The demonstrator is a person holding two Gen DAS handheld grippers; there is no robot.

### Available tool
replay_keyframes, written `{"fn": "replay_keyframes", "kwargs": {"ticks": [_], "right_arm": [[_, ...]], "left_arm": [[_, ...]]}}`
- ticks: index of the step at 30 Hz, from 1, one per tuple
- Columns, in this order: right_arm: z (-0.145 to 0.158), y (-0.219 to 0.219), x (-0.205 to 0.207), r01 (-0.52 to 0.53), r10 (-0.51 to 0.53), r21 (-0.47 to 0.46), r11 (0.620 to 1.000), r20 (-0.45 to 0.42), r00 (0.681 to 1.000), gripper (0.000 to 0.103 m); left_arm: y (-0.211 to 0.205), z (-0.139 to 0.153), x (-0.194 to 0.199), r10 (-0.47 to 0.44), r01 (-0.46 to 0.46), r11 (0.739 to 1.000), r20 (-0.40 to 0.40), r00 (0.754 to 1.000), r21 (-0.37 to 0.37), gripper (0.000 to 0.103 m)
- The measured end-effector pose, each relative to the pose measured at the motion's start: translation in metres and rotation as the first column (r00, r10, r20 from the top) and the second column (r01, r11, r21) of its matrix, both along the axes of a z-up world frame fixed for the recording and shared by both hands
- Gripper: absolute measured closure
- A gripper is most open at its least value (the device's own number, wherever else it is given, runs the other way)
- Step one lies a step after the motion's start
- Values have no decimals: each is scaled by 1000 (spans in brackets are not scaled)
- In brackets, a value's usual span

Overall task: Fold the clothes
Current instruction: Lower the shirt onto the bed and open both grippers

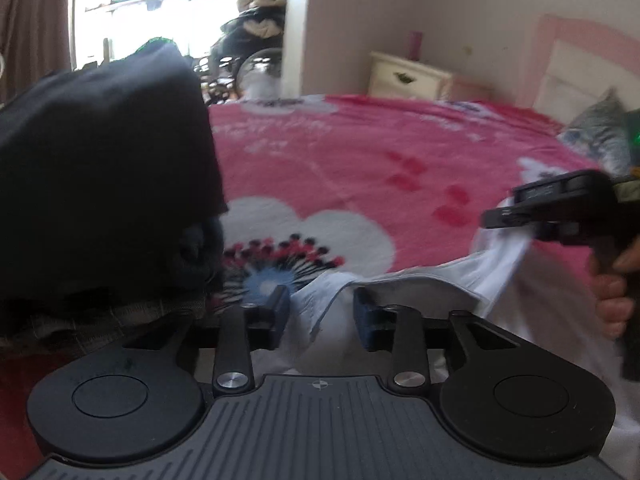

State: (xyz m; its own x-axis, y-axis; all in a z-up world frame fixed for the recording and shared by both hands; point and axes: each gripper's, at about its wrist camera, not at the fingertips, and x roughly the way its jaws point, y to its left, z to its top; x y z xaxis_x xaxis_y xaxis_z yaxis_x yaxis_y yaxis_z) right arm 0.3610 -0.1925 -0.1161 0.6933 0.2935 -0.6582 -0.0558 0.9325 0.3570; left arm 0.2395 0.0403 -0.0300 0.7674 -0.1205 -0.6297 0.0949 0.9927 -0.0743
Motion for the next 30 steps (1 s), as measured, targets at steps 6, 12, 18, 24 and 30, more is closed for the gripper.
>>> {"fn": "replay_keyframes", "kwargs": {"ticks": [6, 12, 18, 24, 30], "right_arm": [[20, -67, 11, 119, -126, 334, 935, -2, 992, 50], [38, -113, 17, 133, -137, 653, 745, -45, 990, 31], [62, -87, -9, -117, 98, 466, 877, 66, 993, 26], [92, -51, -46, -399, 376, 150, 905, 156, 913, 33], [54, 44, -43, -670, 665, -65, 740, -81, 742, 68]], "left_arm": [[22, -4, -12, 160, -158, 984, 33, 987, -77, 59], [44, -5, -8, 223, -212, 943, 13, 975, -258, 54], [64, -8, -10, 246, -239, 905, -26, 969, -351, 53], [63, -7, -22, 222, -195, 916, 38, 974, -350, 51], [71, -4, -20, 225, -179, 900, 71, 972, -398, 50]]}}
